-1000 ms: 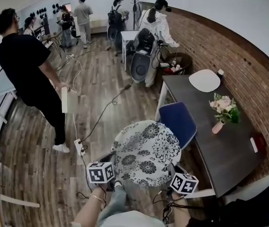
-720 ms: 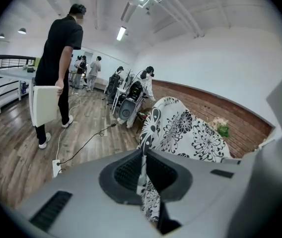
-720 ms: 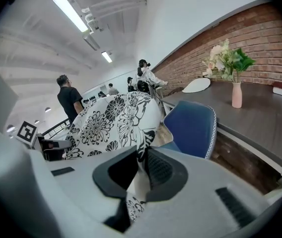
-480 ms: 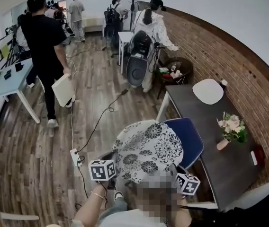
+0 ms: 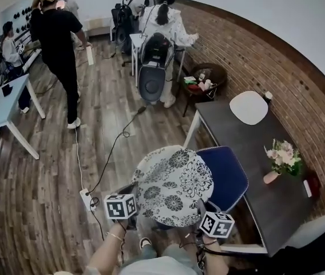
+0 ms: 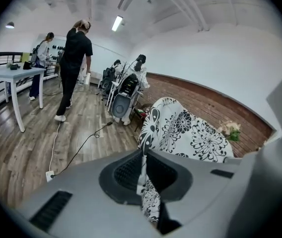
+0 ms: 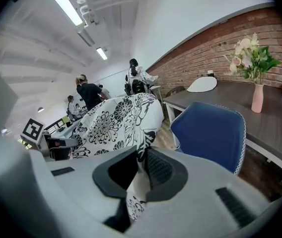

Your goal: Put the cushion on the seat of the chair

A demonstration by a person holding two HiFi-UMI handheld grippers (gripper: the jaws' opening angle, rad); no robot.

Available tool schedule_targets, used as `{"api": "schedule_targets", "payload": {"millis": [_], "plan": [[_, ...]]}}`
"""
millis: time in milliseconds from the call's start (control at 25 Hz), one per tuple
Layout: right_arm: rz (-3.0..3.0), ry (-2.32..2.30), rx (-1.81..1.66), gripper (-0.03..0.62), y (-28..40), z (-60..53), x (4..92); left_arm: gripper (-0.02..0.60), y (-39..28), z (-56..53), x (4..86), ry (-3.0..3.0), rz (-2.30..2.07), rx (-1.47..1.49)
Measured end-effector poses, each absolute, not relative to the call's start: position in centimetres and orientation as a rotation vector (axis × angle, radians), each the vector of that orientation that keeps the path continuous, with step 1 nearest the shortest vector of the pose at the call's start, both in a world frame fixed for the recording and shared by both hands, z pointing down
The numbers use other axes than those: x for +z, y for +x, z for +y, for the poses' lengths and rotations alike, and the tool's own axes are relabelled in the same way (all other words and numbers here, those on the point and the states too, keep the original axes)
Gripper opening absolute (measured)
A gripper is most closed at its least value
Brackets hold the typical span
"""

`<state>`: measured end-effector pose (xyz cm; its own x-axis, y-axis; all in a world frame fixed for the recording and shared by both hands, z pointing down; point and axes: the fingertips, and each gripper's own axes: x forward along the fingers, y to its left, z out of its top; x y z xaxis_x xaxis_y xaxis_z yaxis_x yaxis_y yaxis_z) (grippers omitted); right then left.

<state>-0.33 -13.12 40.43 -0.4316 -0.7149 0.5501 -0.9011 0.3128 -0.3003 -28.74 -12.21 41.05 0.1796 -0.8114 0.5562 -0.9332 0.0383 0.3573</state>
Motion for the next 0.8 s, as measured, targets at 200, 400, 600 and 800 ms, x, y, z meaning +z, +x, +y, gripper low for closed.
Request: {"api": "schedule_targets", "payload": {"millis": [200,400,600,800], "plan": [[-2.245,1.455,0.856,0.032,-0.2,-14.7,41.4,0.015,-28.9,-13.9,41.9,1.787,-1.641,0.270],[-2.229,1.448,0.851,0.032,0.7,-15.3,41.6,0.015,-28.5,-14.2,42.6,1.759,-1.635,0.273],[-2.210,1.462,0.877,0.032,2.2,-15.7,42.4,0.015,-27.6,-15.1,43.3,1.748,-1.627,0.273],[-2.178,1.471,0.914,0.032,4.3,-15.6,43.9,0.015,-25.8,-15.0,45.0,1.733,-1.606,0.321]]}}
